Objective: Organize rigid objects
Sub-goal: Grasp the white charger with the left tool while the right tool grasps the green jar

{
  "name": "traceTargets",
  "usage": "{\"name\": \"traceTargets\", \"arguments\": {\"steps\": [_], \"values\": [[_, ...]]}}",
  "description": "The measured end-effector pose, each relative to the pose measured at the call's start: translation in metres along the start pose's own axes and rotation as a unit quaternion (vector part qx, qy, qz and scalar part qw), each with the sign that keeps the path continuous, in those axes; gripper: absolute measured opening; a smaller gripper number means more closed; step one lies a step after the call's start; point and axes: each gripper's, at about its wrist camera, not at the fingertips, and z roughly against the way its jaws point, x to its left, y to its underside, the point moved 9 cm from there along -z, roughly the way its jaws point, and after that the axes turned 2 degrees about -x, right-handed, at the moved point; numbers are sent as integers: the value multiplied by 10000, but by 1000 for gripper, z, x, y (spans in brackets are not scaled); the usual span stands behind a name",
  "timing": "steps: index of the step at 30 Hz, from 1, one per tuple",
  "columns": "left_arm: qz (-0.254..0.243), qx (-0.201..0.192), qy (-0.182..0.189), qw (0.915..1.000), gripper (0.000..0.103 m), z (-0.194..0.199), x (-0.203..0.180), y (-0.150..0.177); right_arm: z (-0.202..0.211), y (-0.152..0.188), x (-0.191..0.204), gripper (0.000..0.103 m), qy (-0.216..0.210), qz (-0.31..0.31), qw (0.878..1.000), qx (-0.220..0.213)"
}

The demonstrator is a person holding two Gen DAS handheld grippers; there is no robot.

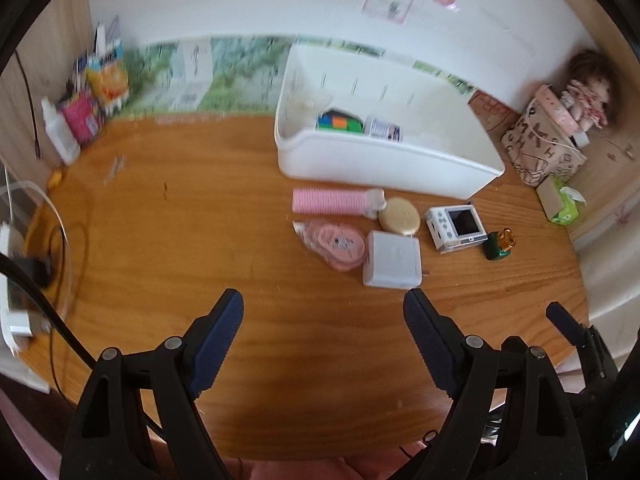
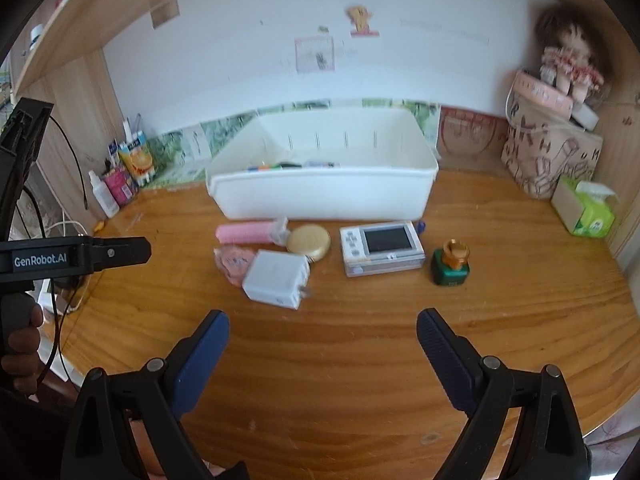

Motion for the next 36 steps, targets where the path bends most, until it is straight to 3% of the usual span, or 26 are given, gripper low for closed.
{"name": "traceTargets", "arguments": {"steps": [8, 17, 26, 29, 36], "values": [[391, 487, -189, 9979, 85, -32, -22, 7, -25, -4, -54, 95, -44, -151, 9984, 546], [969, 1255, -480, 9862, 85, -73, -34, 21, -64, -11, -97, 95, -196, -68, 9929, 1170], [1219, 1447, -626, 9799, 85, -98, -52, 21, -97, -6, -117, 95, -340, 183, 9848, 1692], [1057, 1508, -932, 9785, 85, -107, -53, 22, -103, -5, -122, 91, -453, 221, 9831, 1761], [1030, 1516, -1161, 9762, 85, -122, -61, 21, -114, -2, -124, 80, -615, 426, 9795, 1868]]}}
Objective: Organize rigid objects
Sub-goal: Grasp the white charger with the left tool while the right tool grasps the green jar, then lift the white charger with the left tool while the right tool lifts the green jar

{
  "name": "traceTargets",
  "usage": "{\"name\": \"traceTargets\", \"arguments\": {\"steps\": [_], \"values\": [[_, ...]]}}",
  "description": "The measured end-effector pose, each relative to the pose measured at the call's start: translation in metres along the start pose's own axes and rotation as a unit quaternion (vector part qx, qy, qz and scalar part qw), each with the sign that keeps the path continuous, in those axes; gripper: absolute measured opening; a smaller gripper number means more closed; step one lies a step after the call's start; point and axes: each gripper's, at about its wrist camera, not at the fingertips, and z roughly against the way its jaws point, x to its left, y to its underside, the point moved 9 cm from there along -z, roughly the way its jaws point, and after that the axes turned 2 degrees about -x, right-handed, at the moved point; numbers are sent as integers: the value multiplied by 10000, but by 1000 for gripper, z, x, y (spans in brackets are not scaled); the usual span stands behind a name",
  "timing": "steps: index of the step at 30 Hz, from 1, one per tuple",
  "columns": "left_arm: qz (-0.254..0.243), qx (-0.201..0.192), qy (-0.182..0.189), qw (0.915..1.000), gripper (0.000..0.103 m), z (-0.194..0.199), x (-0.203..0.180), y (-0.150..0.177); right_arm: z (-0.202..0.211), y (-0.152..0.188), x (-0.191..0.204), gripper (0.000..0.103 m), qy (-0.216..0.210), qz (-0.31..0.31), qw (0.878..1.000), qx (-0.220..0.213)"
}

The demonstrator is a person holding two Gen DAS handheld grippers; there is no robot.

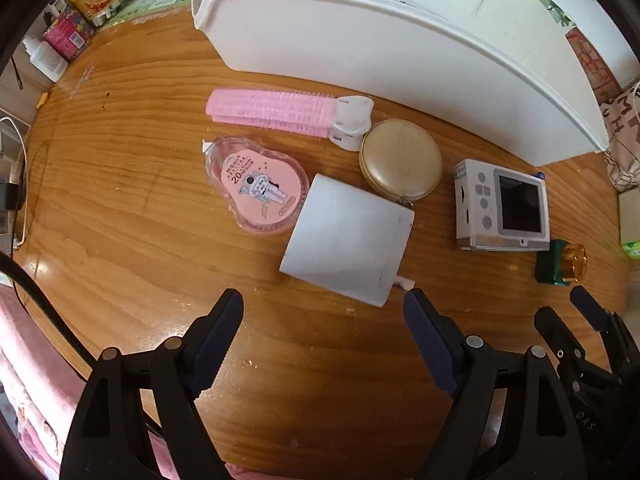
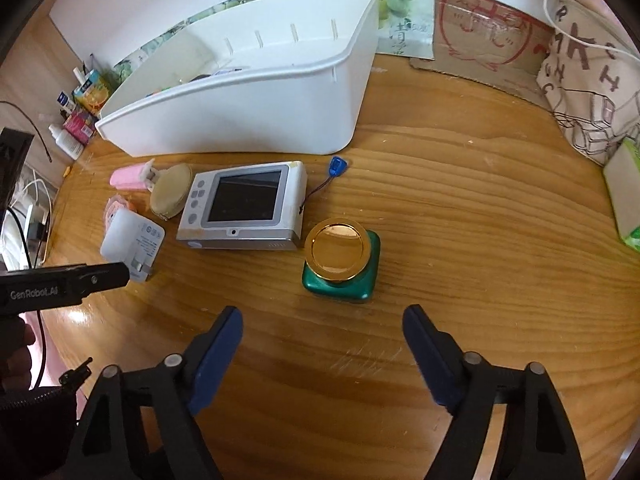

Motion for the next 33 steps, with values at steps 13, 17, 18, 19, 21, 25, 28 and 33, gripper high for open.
{"name": "traceTargets", "arguments": {"steps": [13, 17, 18, 19, 21, 25, 28, 33], "values": [[148, -134, -92, 9998, 85, -17, -21, -24, -13, -9, 2, 59, -195, 386, 9991, 26], [203, -151, -71, 9997, 85, -22, -26, -30, -16, -11, -1, 51, -168, 386, 9991, 29], [223, -160, -68, 9996, 84, -23, -26, -32, -16, -11, -2, 49, -168, 384, 9991, 18], [240, -170, -62, 9995, 84, -23, -27, -32, -16, -12, -2, 46, -156, 386, 9991, 10], [279, -181, -41, 9994, 81, -25, -27, -35, -16, -12, -4, 41, -129, 395, 9991, -8], [300, -139, -61, 9994, 72, -25, -16, -36, -15, -12, -4, 41, -146, 401, 9991, -23], [362, -126, -15, 9993, 70, -27, -10, -40, -14, -11, -3, 41, -157, 393, 9991, -16], [320, -158, 8, 9994, 69, -27, -4, -34, -14, -8, -2, 40, -152, 412, 9990, 11]]}}
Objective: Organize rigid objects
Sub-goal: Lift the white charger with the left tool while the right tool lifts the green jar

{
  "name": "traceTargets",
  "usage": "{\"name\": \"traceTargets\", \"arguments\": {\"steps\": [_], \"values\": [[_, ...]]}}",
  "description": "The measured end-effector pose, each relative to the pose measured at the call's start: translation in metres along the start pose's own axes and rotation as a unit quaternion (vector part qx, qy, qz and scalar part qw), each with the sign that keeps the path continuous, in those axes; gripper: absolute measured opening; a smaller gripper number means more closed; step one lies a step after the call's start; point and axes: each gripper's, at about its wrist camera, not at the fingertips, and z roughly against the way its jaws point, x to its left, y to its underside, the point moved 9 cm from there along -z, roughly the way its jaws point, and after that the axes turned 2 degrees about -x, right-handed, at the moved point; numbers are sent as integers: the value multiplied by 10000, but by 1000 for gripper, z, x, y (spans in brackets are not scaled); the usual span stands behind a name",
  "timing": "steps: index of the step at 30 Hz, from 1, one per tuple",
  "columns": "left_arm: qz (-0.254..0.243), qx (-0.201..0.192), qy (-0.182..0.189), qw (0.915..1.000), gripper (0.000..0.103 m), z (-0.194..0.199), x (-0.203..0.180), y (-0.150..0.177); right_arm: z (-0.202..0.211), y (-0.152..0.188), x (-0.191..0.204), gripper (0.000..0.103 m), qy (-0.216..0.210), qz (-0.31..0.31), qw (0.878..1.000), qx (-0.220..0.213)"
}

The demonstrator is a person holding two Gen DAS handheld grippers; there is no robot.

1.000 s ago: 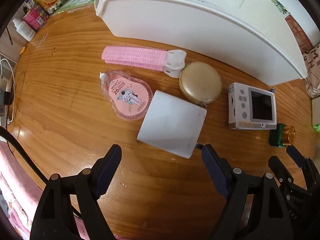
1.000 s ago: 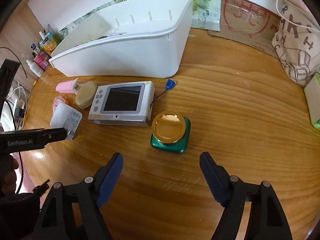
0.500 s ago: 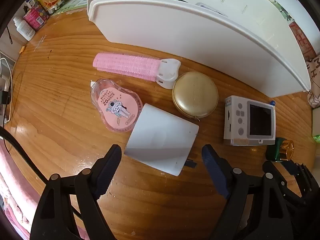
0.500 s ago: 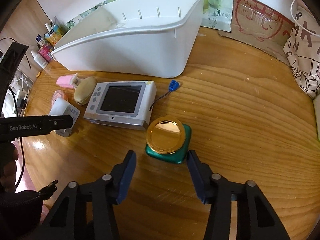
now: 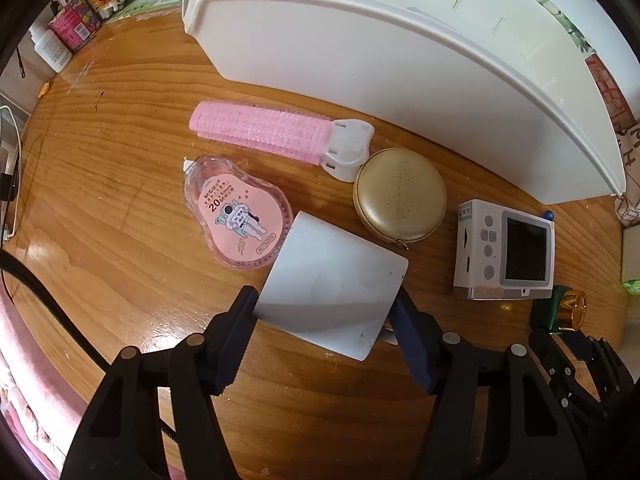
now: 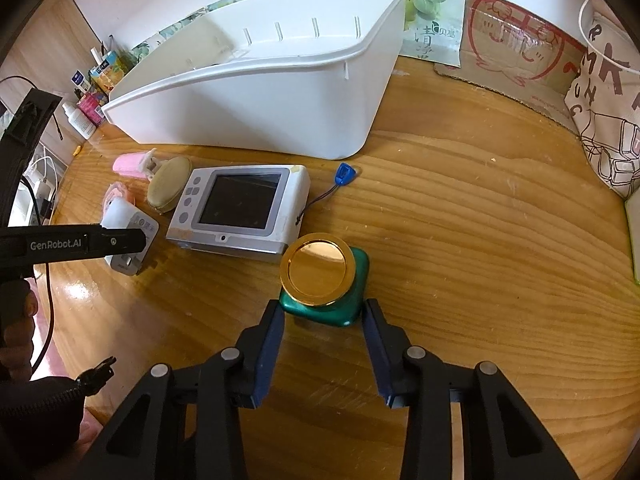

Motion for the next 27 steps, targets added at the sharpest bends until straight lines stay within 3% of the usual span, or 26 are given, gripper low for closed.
{"name": "traceTargets", "arguments": {"steps": [14, 27], "values": [[-73, 86, 288, 9995, 69, 6, 13, 20, 15, 12, 11, 40, 359, 75, 9993, 8], [-124, 12, 250, 9996, 68, 18, 68, 30, 22, 19, 48, 39, 401, 14, 9991, -125]]}}
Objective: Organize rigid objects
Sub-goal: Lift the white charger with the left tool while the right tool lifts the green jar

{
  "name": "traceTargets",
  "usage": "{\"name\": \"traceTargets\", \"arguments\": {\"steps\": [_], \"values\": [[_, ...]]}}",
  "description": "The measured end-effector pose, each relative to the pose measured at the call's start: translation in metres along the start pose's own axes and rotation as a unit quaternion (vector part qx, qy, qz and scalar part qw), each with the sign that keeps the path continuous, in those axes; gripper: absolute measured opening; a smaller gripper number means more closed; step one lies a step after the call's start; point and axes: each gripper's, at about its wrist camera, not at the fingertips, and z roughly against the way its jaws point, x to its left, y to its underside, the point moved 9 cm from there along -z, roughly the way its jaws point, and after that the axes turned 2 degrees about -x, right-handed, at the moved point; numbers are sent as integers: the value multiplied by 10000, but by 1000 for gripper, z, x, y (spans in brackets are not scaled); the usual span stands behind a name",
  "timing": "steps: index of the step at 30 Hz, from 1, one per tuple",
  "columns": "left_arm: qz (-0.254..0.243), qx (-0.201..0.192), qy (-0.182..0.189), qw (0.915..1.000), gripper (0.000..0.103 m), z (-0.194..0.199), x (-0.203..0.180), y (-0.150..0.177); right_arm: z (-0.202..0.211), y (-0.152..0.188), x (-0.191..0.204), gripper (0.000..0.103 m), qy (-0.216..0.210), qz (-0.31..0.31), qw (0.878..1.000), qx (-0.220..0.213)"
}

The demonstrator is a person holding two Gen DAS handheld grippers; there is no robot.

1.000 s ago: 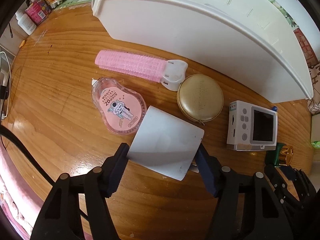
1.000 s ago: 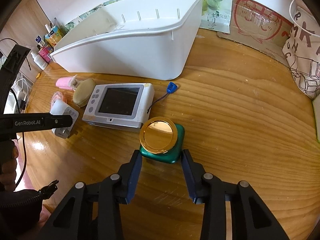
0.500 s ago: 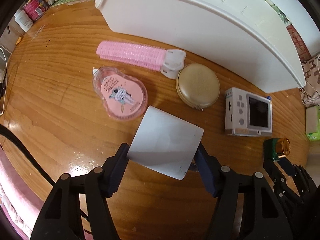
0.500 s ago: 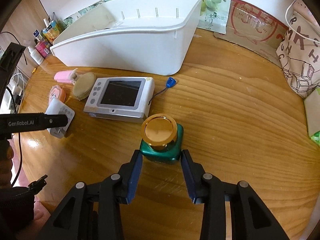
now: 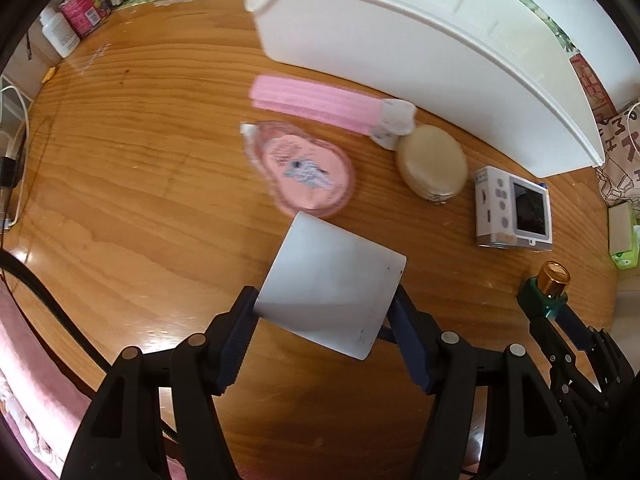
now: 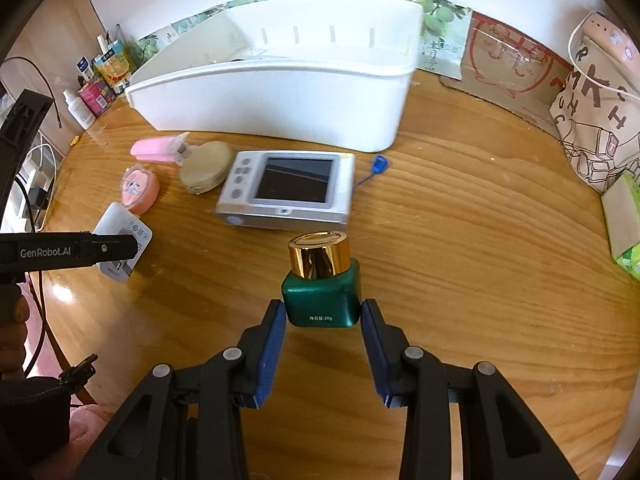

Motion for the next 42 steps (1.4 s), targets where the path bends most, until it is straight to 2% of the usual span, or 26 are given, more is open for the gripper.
{"name": "traceTargets", "arguments": {"steps": [9, 14, 16, 17, 18, 21, 26, 29, 32, 34, 42], "values": [[182, -194, -170, 9995, 68, 21, 63, 1, 2, -6, 45, 38, -152, 89, 9997, -171], [420, -388, -252, 9980, 68, 37, 101, -16, 7, -16, 74, 37, -200, 346, 9984, -389], [523, -434, -241, 9974, 68, 39, 103, -19, 13, -23, 85, 1, -342, 493, 9966, -573], [568, -469, -236, 9970, 68, 42, 110, -23, 16, -28, 91, 2, -300, 609, 9954, -668], [595, -503, -250, 9966, 68, 49, 96, -29, 16, -32, 95, 2, -263, 692, 9948, -702], [642, -636, -260, 9956, 68, 62, 95, -41, 11, -42, 104, 2, -307, 709, 9944, -725], [685, -833, -149, 9941, 68, 79, 96, -44, -1, -43, 99, 2, -478, 273, 9973, -477], [672, -901, -114, 9936, 68, 83, 98, -44, -2, -40, 86, 5, -547, -88, 9979, -323], [697, -923, -93, 9932, 68, 85, 98, -43, -5, -38, 77, 21, -627, -410, 9969, -234], [687, -940, -69, 9932, 68, 86, 98, -41, -6, -37, 73, 38, -703, -570, 9957, -212], [605, -929, -40, 9938, 68, 85, 96, -39, -16, -39, 81, 59, -962, -702, 9929, -47]]}}
